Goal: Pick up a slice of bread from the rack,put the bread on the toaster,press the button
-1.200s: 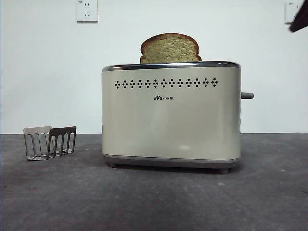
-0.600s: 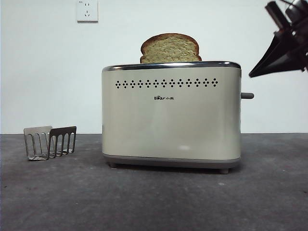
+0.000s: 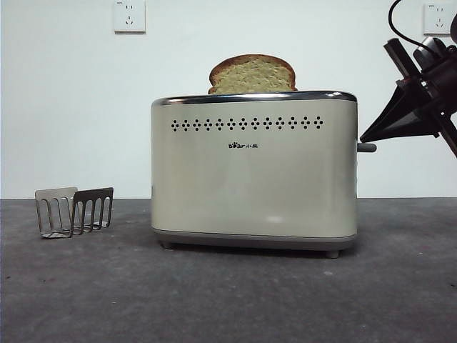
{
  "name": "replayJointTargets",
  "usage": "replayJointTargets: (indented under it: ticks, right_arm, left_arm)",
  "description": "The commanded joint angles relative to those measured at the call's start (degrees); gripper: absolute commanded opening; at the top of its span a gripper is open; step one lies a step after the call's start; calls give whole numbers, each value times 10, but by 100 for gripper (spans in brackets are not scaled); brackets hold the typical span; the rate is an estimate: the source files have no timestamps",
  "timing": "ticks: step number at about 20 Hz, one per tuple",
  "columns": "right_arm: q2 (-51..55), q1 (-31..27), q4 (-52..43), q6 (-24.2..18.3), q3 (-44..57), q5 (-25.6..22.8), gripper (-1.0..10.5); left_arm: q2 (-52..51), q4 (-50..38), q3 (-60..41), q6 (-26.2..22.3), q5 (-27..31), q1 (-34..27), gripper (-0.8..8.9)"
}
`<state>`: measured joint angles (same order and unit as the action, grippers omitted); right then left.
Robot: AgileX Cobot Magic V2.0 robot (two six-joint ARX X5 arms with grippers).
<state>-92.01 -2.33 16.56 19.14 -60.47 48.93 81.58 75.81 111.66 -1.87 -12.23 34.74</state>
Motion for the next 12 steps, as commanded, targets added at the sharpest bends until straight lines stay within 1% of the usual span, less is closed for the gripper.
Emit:
replayJointTargets:
  ticks: [1, 4, 9, 11, 12]
  right_arm:
    - [-20, 0, 3, 2, 1, -3, -6]
    - [-32, 0, 4, 2, 1, -3, -6]
    - [-50, 0, 16, 0, 1, -5, -6]
    - [-63, 0, 17, -1, 1, -4, -6]
    - [-70, 0, 19, -2, 1, -3, -6]
  left_arm:
    - [-19, -1, -52, 6, -1, 2, -6]
    - [-37, -1, -95, 11, 1, 2, -6]
    - [-51, -1, -101, 17, 1, 2, -6]
    - [-59, -1, -101, 19, 14, 2, -6]
    - [-64, -1, -101, 22, 34, 2, -6]
